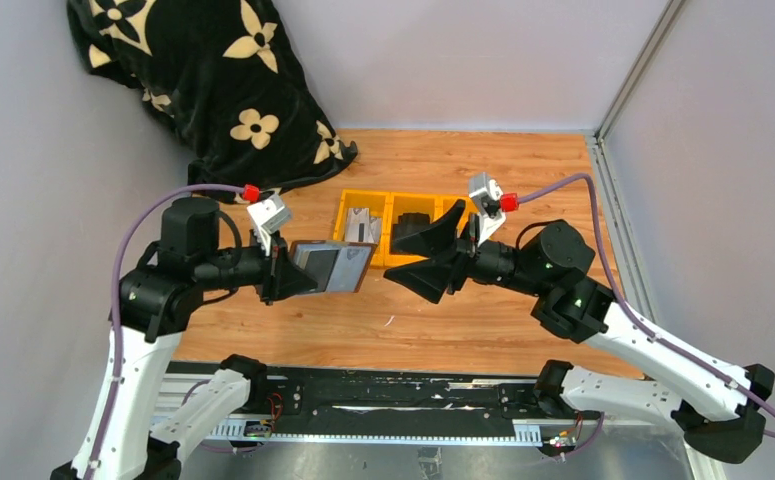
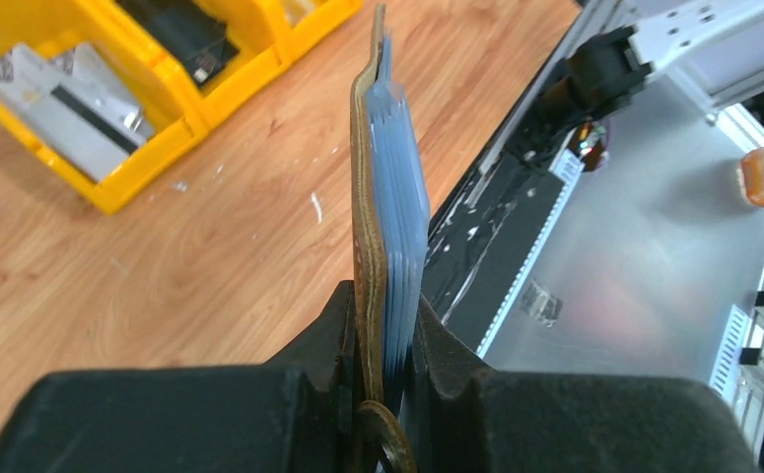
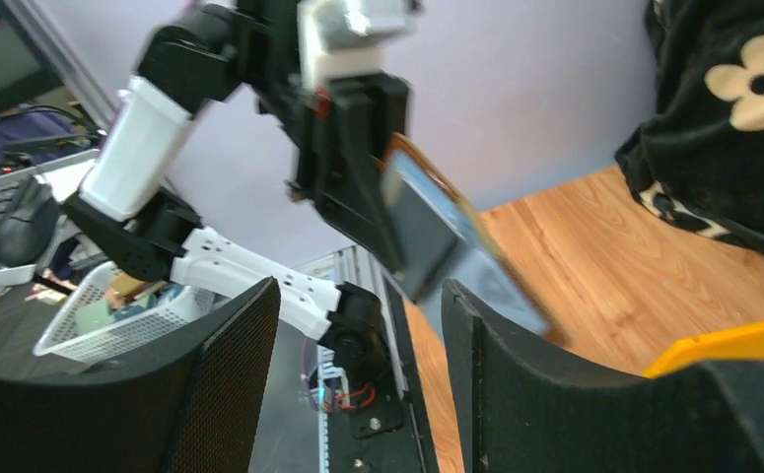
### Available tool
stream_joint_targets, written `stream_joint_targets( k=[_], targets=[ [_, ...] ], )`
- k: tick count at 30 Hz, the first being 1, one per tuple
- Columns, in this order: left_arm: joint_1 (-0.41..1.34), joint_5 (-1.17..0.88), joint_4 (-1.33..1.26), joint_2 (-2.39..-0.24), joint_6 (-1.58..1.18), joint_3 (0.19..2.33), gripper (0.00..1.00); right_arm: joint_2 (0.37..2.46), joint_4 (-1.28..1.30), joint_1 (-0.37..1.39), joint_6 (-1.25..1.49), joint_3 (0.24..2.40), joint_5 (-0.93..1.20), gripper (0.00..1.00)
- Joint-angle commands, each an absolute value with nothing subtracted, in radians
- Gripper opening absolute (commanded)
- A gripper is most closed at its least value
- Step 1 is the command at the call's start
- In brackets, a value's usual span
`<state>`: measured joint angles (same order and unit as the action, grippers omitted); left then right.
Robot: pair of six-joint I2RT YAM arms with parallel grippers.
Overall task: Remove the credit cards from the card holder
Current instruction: Remove the credit card from the card holder.
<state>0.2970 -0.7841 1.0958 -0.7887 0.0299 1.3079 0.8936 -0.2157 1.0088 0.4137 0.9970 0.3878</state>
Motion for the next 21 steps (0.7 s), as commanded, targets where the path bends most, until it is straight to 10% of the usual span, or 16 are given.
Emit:
stream_joint_targets(
  k=[1, 21],
  targets=[
    [0.298, -0.713, 1.125, -0.829, 0.074, 1.288, 0.0, 0.963, -0.262, 1.001, 0.495, 1.023, 0.447, 0.64],
    [0.256, -1.226, 1.129, -0.872, -0.104, 1.415, 0.04, 1.238, -0.543, 1.025, 0.69, 1.02, 0.616, 0.63]
  ],
)
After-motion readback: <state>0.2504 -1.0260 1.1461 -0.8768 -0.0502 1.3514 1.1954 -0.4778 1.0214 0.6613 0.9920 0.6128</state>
